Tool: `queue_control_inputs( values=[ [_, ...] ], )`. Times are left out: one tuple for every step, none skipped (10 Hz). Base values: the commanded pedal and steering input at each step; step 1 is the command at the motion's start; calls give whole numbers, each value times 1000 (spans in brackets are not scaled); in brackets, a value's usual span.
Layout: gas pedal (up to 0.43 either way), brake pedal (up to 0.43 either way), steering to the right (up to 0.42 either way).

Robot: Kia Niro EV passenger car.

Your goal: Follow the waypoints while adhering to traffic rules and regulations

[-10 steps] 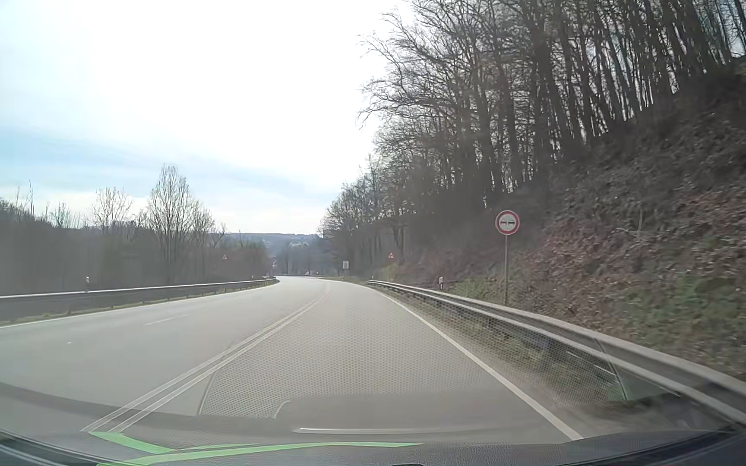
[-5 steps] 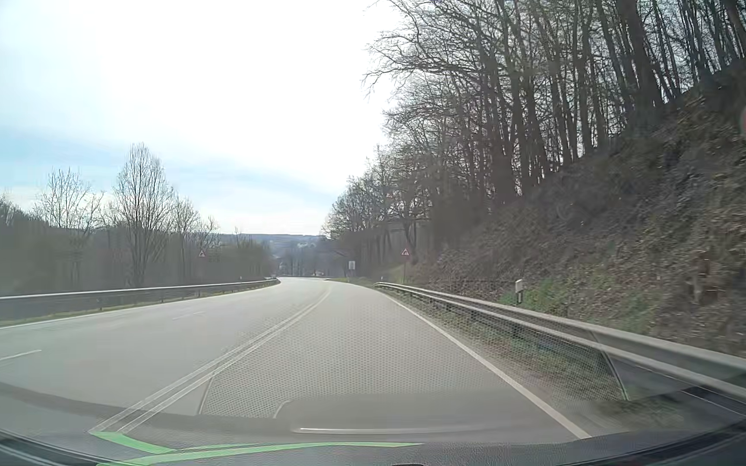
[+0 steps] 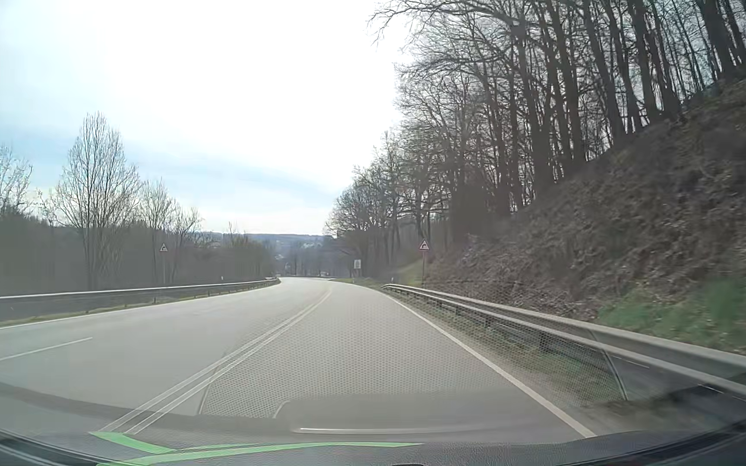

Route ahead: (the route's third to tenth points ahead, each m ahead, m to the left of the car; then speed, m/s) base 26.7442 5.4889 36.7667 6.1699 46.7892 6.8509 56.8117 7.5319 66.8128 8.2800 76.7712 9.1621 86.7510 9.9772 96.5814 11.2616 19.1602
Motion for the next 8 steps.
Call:
queue_control_inputs(
  values=[
    [8,0,-6],
    [8,0,-6],
    [8,0,-6],
    [8,0,-6],
    [8,0,-6],
    [8,0,-6],
    [8,0,-6],
    [8,0,-6]
  ],
)
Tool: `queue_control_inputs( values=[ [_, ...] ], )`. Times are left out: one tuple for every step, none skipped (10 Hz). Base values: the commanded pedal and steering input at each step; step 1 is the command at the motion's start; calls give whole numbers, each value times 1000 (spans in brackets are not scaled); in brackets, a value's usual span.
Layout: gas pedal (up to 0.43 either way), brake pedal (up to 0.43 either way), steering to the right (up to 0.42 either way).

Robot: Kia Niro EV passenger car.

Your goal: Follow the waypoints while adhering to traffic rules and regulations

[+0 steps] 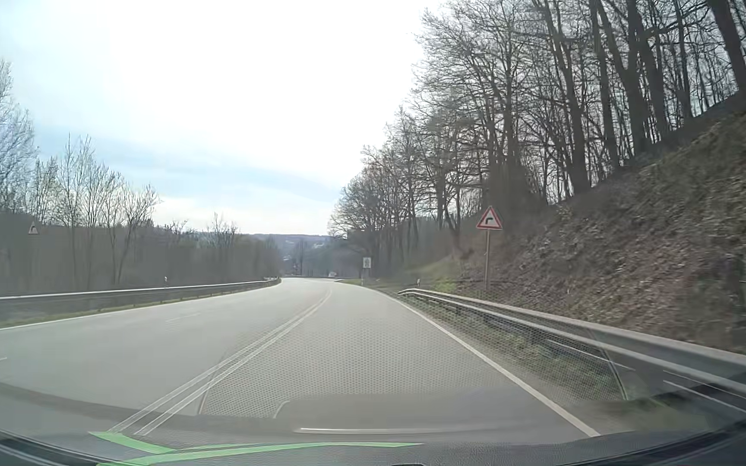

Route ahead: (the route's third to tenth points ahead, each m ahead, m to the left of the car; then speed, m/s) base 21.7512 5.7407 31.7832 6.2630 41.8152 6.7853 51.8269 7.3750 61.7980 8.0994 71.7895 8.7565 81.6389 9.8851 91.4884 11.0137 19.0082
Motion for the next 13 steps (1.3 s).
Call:
queue_control_inputs(
  values=[
    [0,0,-6],
    [0,0,-6],
    [0,0,-6],
    [0,0,-6],
    [0,0,-6],
    [0,0,-5],
    [0,0,-6],
    [0,0,-6],
    [0,0,-6],
    [0,0,-6],
    [0,0,-6],
    [0,0,-6],
    [0,0,-6]
  ],
)
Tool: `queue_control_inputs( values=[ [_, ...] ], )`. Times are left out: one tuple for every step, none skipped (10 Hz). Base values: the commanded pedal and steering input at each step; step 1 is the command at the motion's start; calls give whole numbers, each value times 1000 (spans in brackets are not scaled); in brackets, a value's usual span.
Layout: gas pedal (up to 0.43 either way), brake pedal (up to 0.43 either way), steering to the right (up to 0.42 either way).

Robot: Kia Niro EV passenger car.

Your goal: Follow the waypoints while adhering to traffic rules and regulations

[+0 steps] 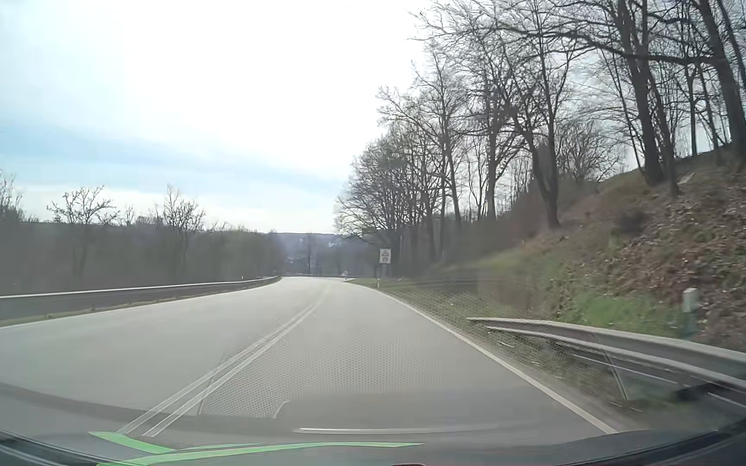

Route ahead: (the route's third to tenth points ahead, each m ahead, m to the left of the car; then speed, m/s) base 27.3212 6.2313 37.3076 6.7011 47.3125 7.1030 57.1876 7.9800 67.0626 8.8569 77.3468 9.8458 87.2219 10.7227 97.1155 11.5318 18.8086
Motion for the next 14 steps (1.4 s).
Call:
queue_control_inputs(
  values=[
    [0,0,-6],
    [0,0,-6],
    [0,0,-6],
    [0,0,-6],
    [0,0,-6],
    [0,0,-6],
    [0,0,-6],
    [0,0,-6],
    [0,0,-6],
    [0,0,-6],
    [0,0,-6],
    [0,0,-7],
    [0,6,-7],
    [0,12,-6]
  ],
)
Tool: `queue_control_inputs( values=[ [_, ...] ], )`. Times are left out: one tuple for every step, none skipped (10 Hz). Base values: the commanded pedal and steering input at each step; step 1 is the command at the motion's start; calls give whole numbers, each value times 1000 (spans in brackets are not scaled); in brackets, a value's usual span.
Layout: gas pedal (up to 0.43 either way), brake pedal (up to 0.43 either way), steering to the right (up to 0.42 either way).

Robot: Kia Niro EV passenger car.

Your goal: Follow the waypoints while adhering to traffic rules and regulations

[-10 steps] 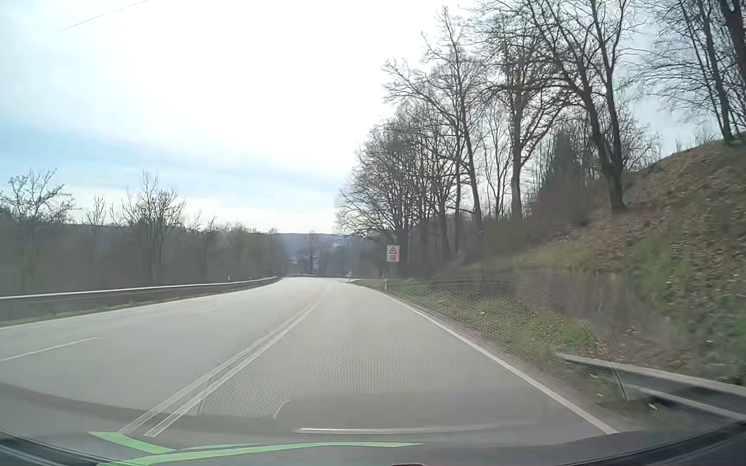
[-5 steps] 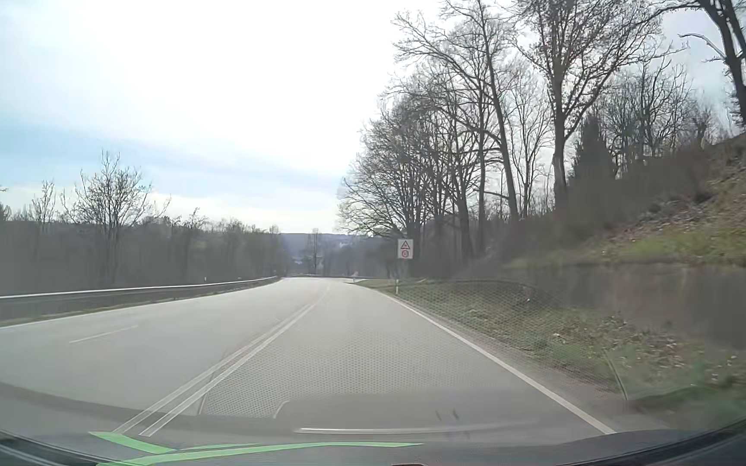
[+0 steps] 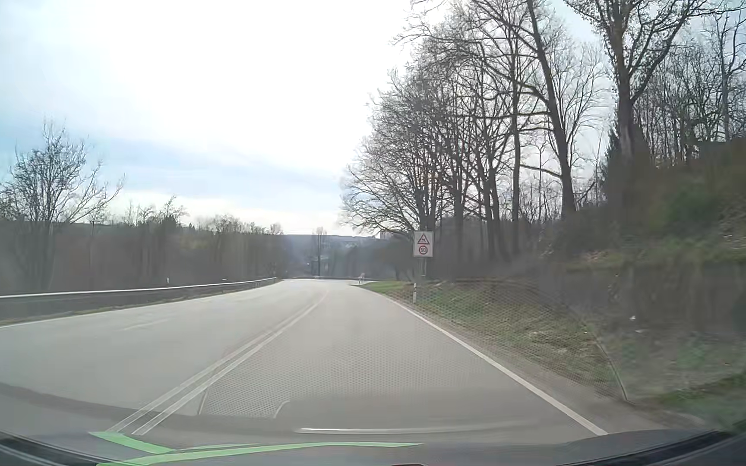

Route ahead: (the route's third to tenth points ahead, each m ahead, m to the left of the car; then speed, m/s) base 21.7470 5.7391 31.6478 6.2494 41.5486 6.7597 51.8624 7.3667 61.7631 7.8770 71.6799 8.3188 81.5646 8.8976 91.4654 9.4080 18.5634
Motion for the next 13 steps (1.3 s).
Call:
queue_control_inputs(
  values=[
    [0,12,-7],
    [0,12,-7],
    [0,12,-7],
    [0,12,-7],
    [0,12,-7],
    [0,12,-7],
    [0,12,-7],
    [0,18,-7],
    [0,24,-7],
    [0,30,-7],
    [0,37,-7],
    [0,55,-7],
    [0,61,-6]
  ],
)
